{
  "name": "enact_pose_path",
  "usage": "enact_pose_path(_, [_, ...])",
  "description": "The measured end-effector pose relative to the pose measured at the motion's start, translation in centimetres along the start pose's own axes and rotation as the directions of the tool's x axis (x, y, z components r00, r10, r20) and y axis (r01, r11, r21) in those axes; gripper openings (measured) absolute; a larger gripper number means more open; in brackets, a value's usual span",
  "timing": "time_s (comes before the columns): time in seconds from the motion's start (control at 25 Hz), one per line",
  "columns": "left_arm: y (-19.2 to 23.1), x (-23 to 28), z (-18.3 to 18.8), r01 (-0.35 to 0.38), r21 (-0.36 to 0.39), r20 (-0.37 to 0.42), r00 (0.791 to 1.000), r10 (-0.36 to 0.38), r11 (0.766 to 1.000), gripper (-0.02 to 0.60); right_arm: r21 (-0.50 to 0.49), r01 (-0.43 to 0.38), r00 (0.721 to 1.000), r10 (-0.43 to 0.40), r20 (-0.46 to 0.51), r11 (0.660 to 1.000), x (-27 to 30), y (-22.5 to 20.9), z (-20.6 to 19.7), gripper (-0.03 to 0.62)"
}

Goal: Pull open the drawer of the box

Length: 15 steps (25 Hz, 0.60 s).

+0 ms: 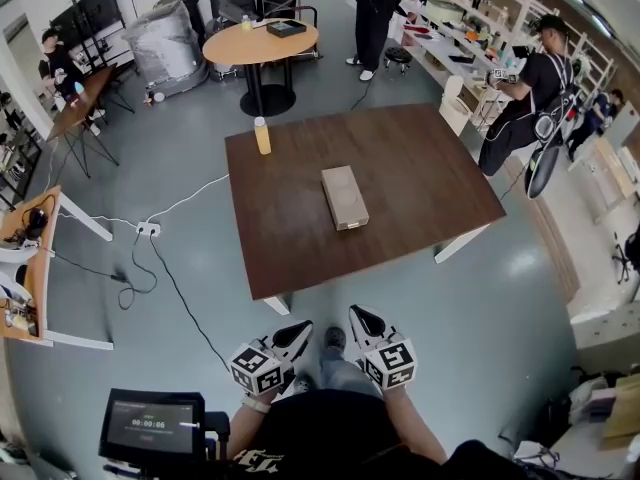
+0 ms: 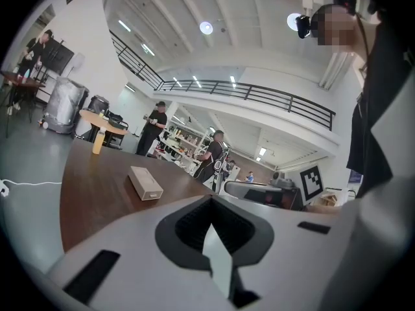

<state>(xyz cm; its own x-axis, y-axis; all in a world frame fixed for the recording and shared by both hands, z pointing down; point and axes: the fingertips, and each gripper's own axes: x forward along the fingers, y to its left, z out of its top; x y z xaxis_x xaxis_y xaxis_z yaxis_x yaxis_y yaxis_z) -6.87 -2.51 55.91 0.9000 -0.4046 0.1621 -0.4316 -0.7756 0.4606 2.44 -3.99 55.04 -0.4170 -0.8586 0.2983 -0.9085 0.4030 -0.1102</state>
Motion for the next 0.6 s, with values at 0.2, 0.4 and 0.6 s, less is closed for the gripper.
enact_pose_path(0.2, [1.1,2.2,1.5,0.017,0.01,-0.009,1.0,-0.017,1.0,0.0,0.007,0.009,1.0,-0.009,0.006,1.0,1.8,-2.0,1.0,-0.014])
enact_pose_path(0.4, [1.8,4.7,2.9,0.022,0.024,-0.008,1.0,-0.022,0.999,0.0,0.005,0.01,1.0,-0.01,0.008,1.0,3.0,-4.5,1.9,-0.014])
enact_pose_path(0.6, [2.8,6.3,3.9,0.018,0.029,-0.004,1.0,-0.017,0.999,0.0,0.005,0.006,1.0,-0.006,0.016,1.0,4.4,-6.3,2.7,-0.014])
